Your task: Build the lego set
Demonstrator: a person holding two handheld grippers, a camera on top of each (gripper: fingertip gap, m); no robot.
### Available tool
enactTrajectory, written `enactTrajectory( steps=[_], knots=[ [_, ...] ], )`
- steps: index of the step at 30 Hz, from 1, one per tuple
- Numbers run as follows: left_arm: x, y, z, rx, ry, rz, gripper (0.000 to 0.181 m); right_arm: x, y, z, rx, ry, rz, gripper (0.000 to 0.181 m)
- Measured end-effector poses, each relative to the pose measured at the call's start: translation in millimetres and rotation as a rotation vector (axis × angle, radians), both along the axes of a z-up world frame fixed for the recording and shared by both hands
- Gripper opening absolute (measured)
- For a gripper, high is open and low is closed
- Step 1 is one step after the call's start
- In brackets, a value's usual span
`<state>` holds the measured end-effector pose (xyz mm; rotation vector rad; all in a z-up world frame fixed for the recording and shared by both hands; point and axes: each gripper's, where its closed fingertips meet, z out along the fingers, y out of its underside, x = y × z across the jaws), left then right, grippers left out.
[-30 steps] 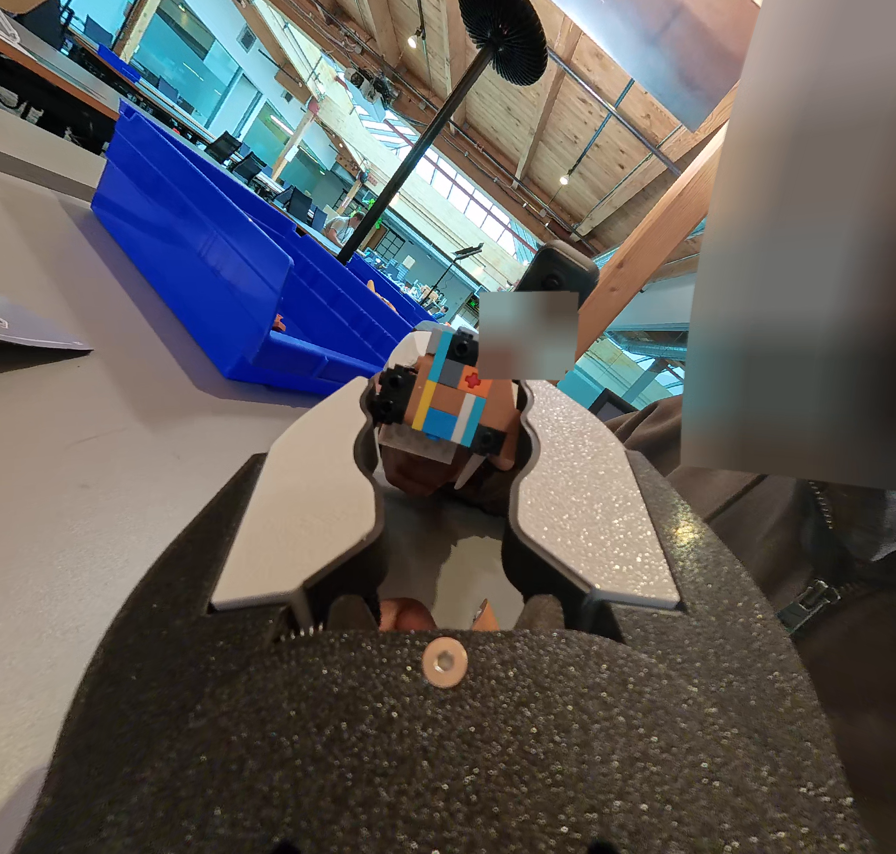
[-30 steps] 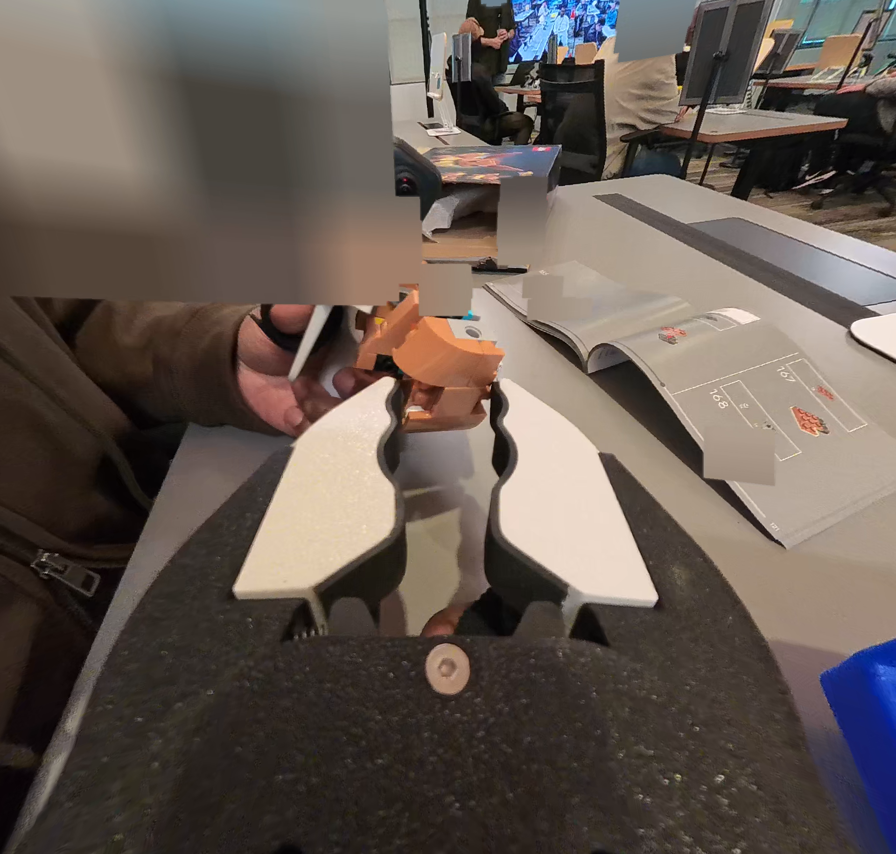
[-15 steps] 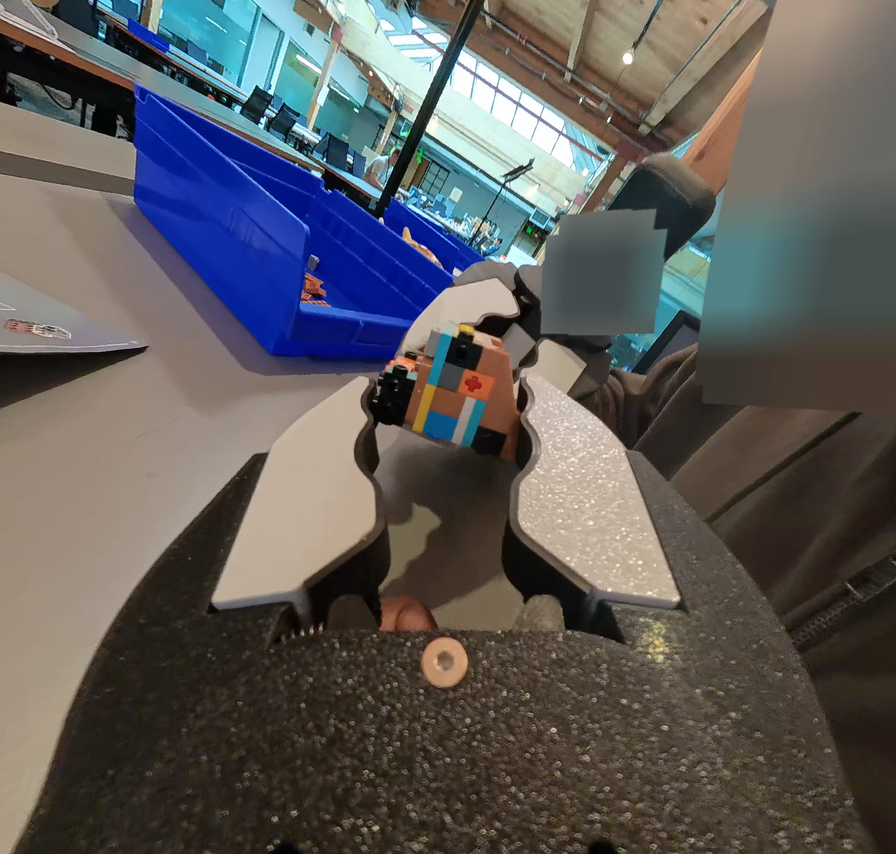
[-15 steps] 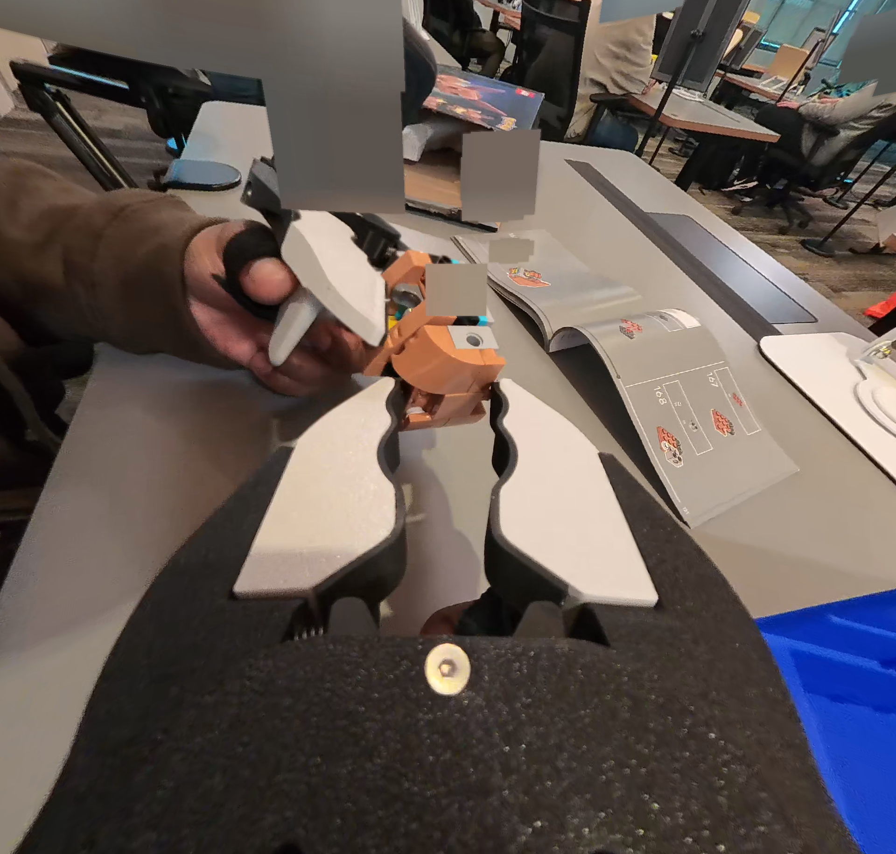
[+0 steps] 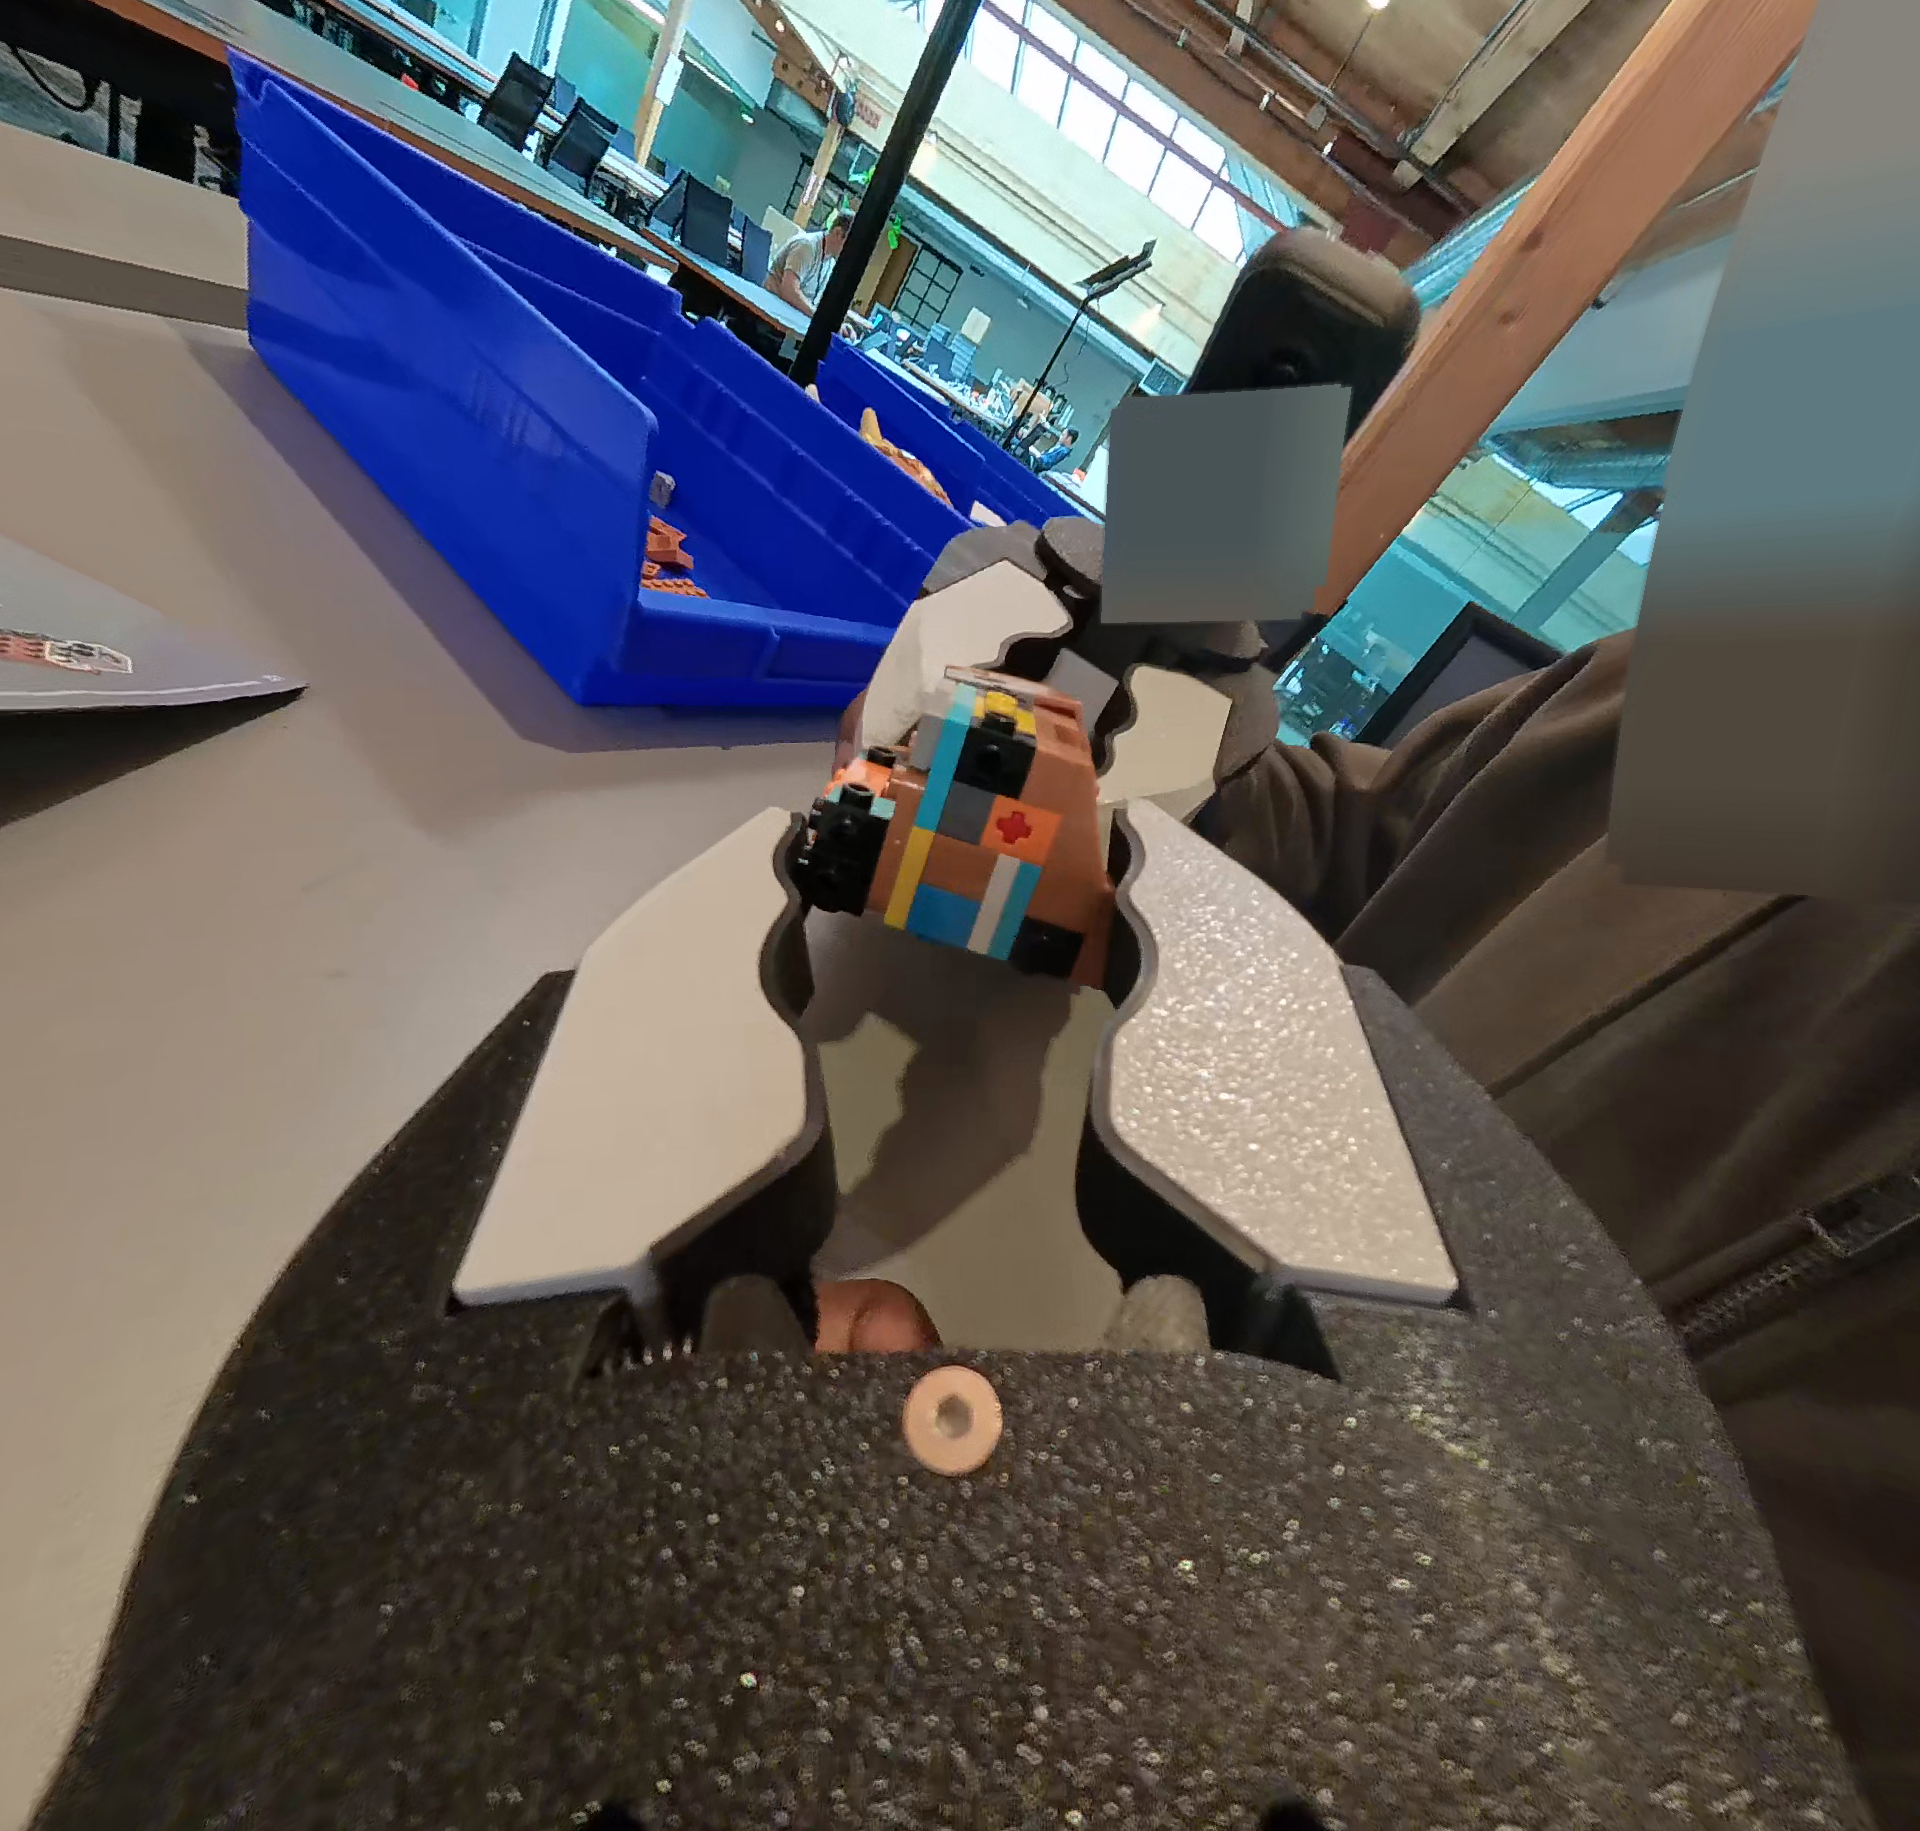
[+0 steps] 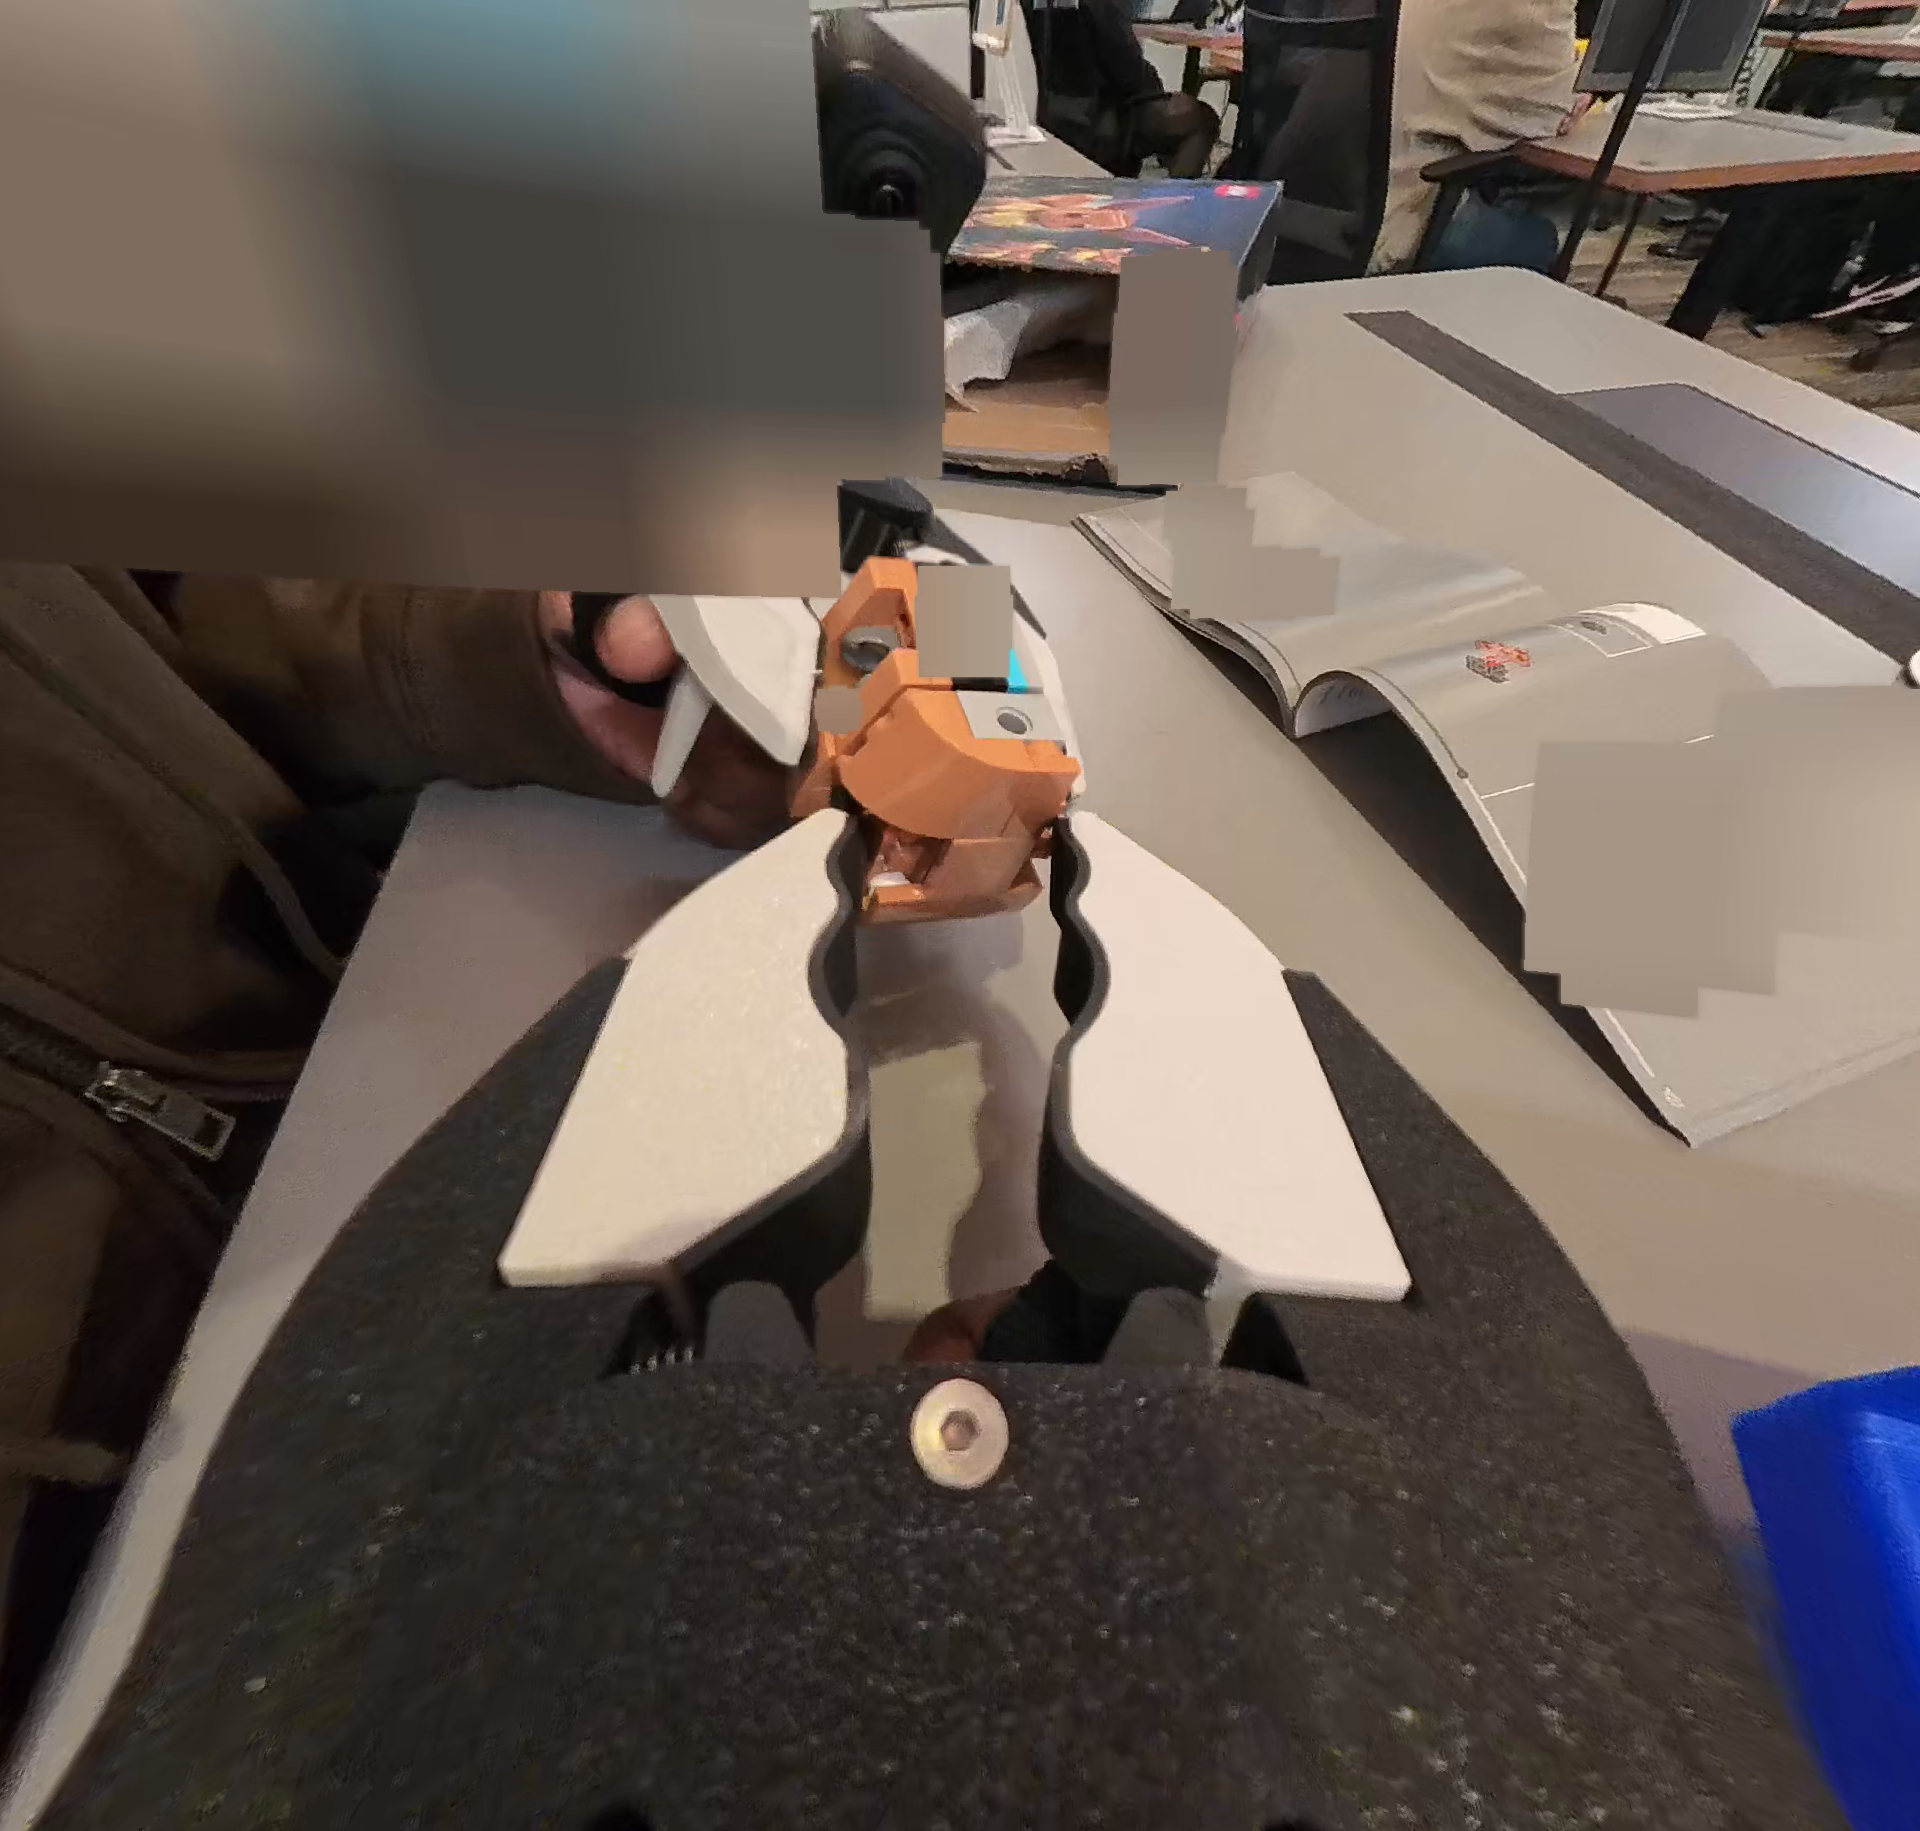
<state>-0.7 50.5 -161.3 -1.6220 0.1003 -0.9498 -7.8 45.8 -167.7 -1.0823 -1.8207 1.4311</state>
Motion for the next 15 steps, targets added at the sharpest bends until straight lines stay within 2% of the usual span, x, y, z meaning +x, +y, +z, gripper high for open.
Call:
enactTrajectory(
  steps=[5, 15],
  knots=[
    [0.1, 0.7, 0.1, -0.012, -0.033, -0.002, 0.055, 1.3, -1.6, 10.0, -0.104, 0.027, 0.030, 0.034],
    [-2.7, -1.5, 6.1, 0.002, -0.105, -0.010, 0.055, -0.8, -0.6, 9.9, -0.123, 0.032, 0.024, 0.034]
  ],
)
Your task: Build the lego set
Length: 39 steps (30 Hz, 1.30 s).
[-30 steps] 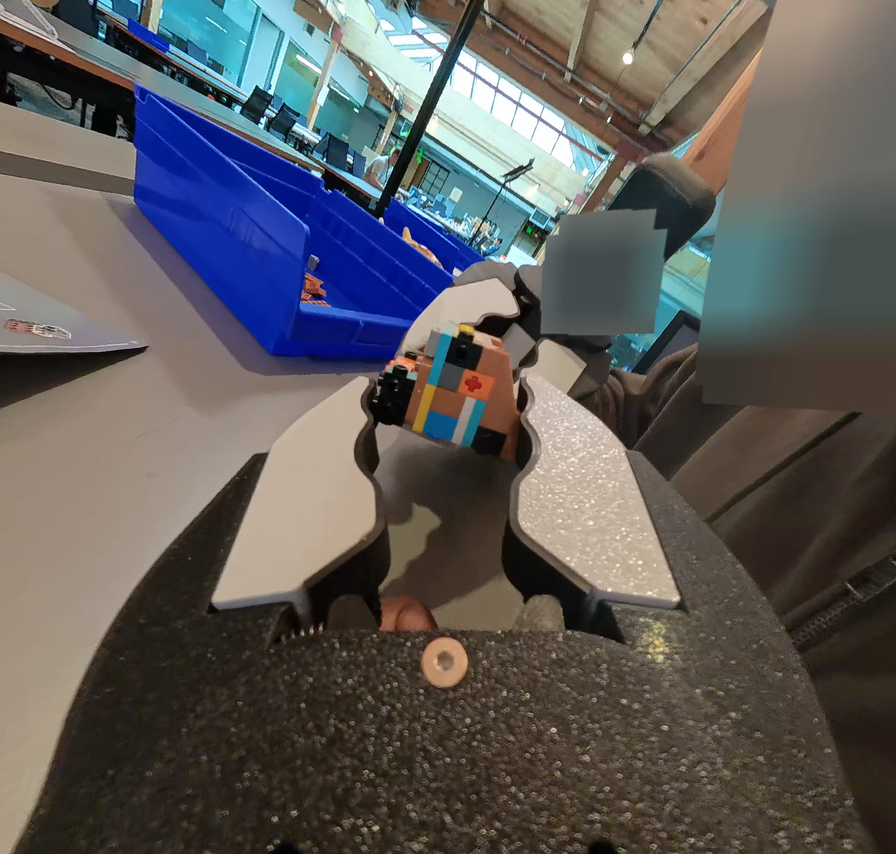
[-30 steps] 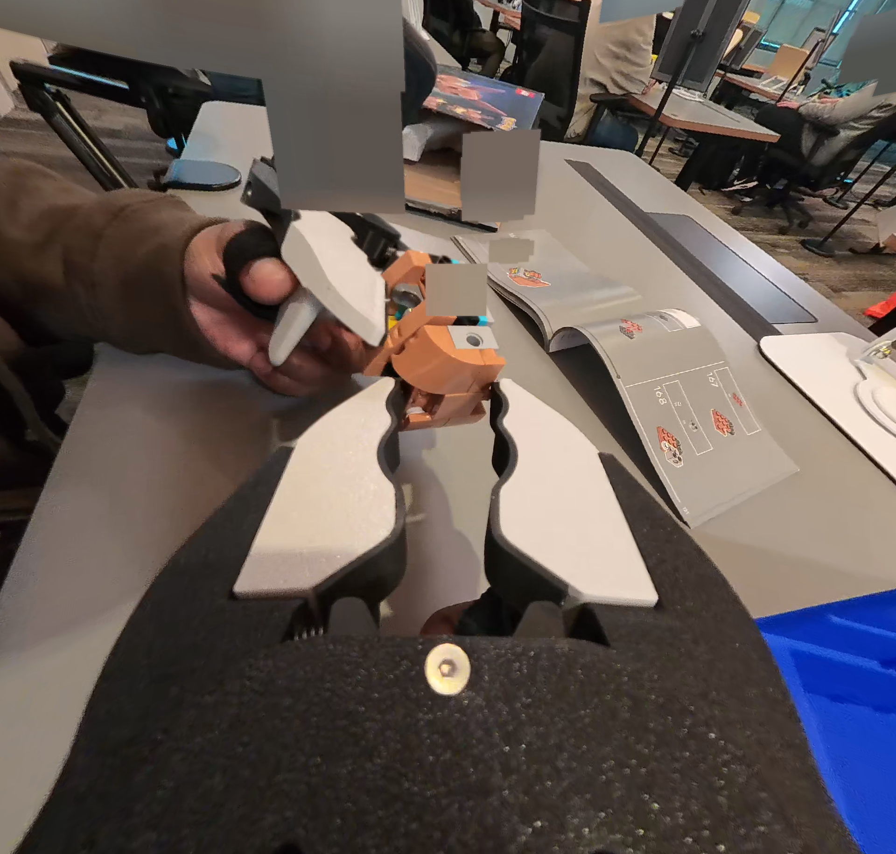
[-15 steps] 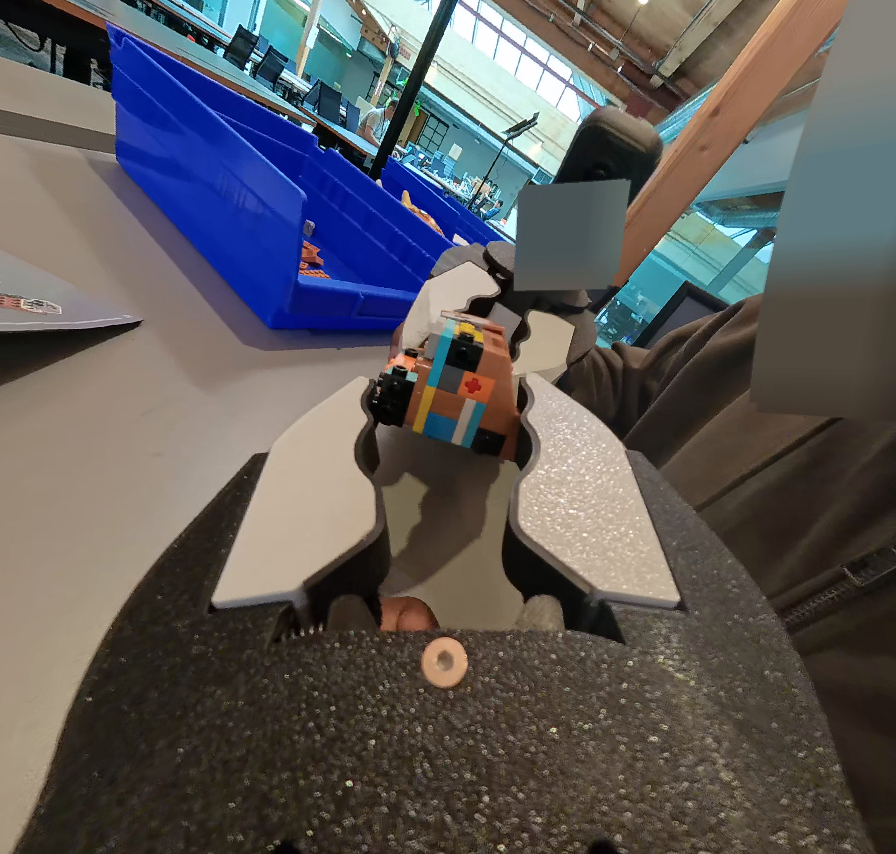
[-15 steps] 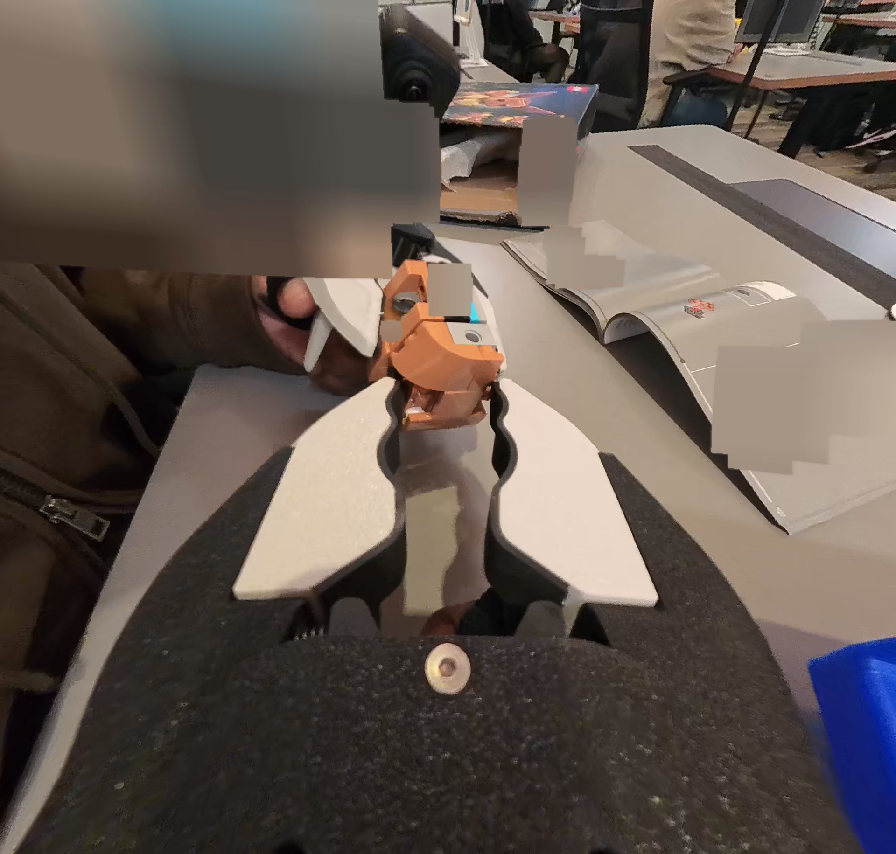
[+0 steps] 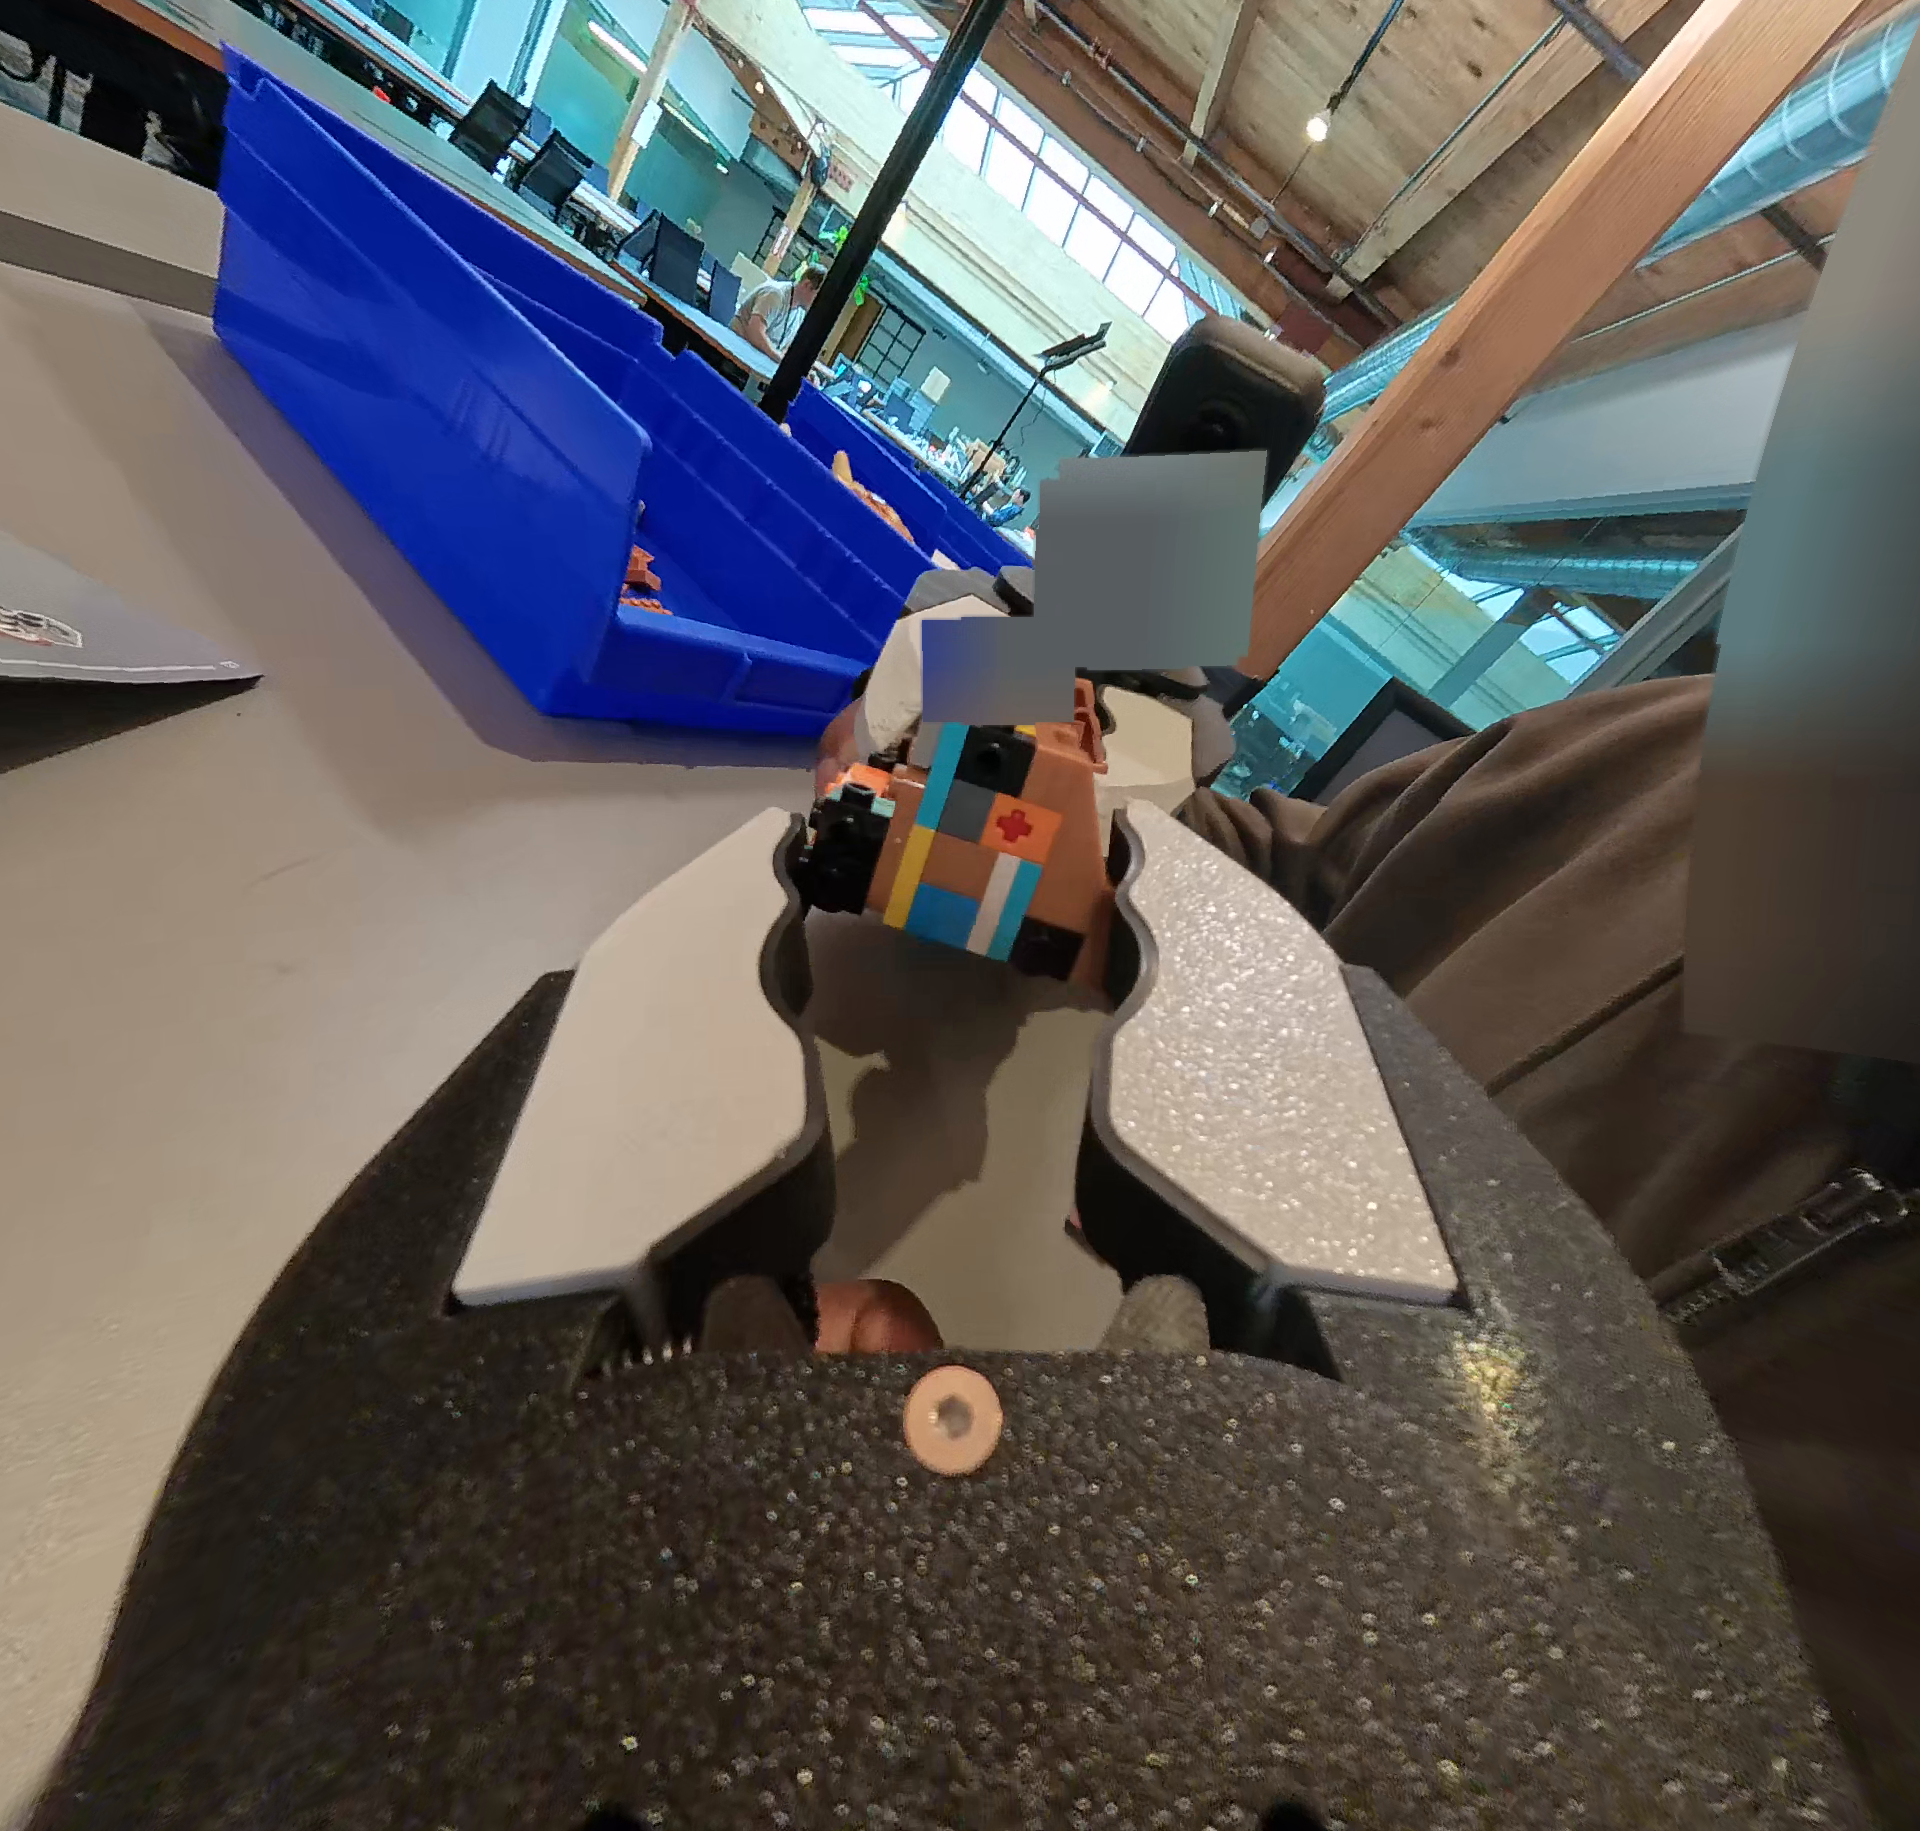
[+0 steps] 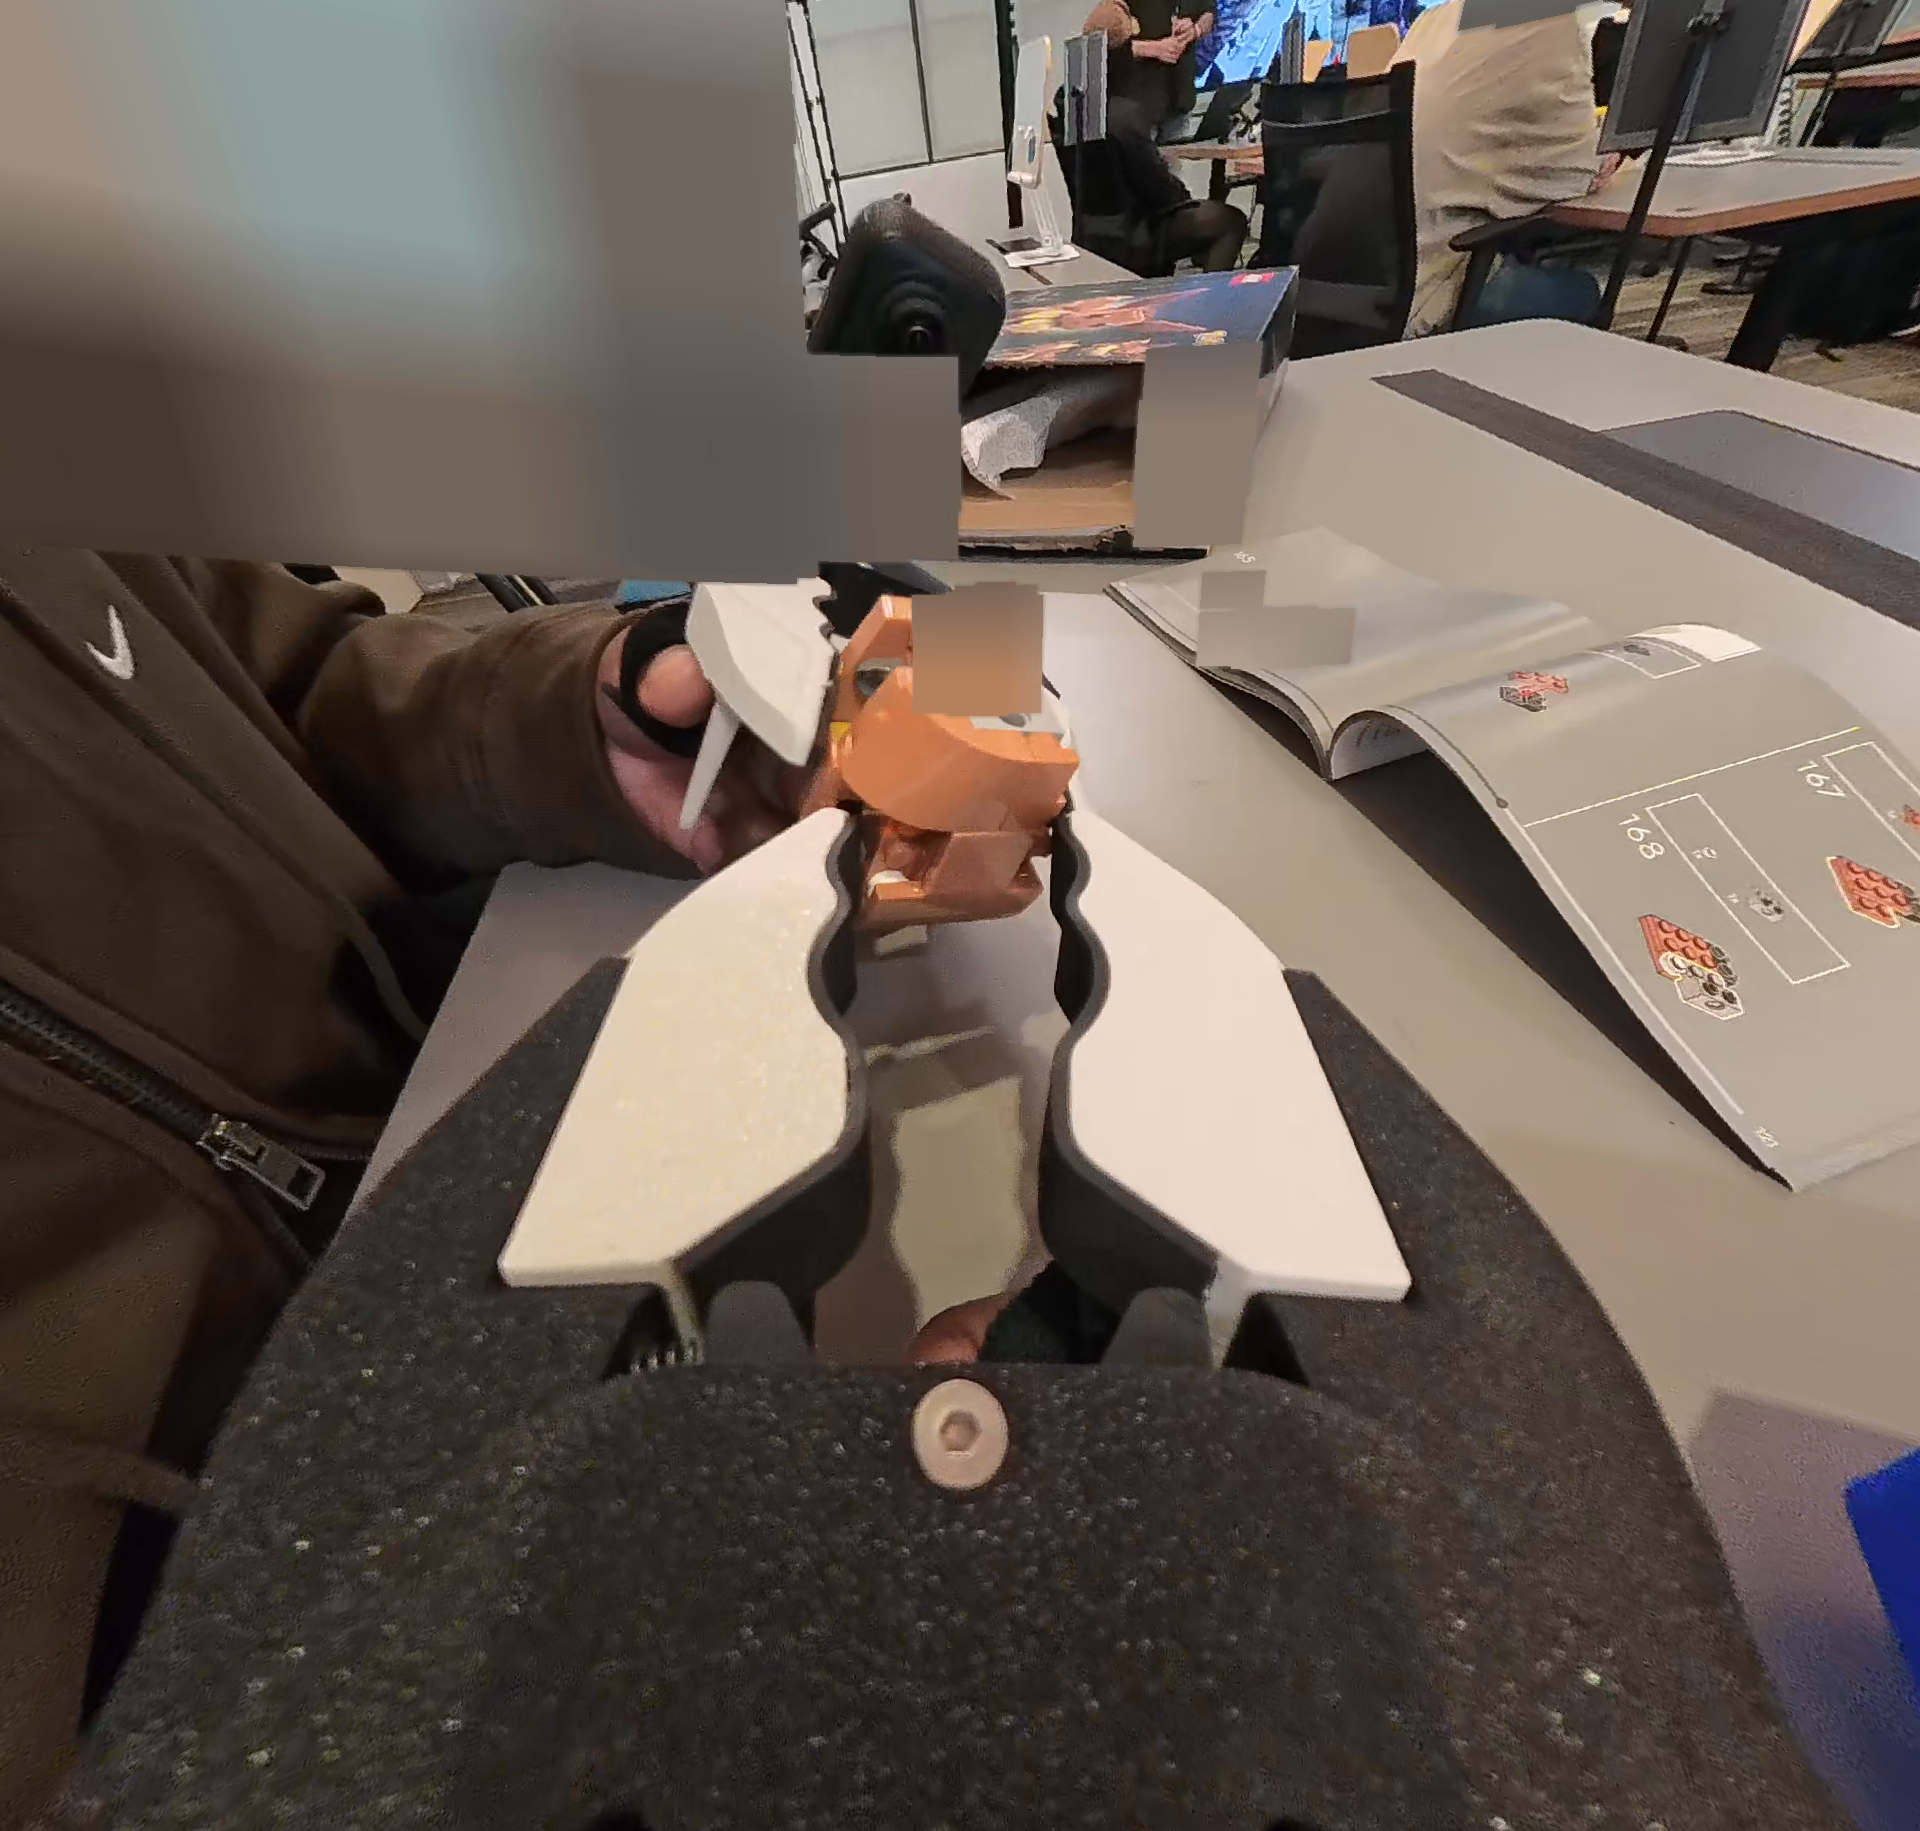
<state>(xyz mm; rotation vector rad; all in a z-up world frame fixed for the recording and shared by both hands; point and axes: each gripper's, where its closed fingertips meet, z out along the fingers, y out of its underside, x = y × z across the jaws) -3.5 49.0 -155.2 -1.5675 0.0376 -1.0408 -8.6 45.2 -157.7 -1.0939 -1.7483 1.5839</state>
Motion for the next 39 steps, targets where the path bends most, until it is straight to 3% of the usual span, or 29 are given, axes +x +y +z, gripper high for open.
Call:
enactTrajectory(
  steps=[14, 27, 39],
  knots=[
    [-8, -6, 19, 0.051, -0.284, -0.084, 0.055, -1, -4, 2, 0.022, -0.021, -0.021, 0.034],
    [2, -6, 17, 0.055, -0.162, -0.083, 0.055, 3, -3, 10, -0.116, -0.012, 0.026, 0.034],
    [3, -7, 14, 0.038, -0.129, -0.080, 0.055, 0, -3, 3, -0.015, -0.012, -0.004, 0.034]
  ],
)
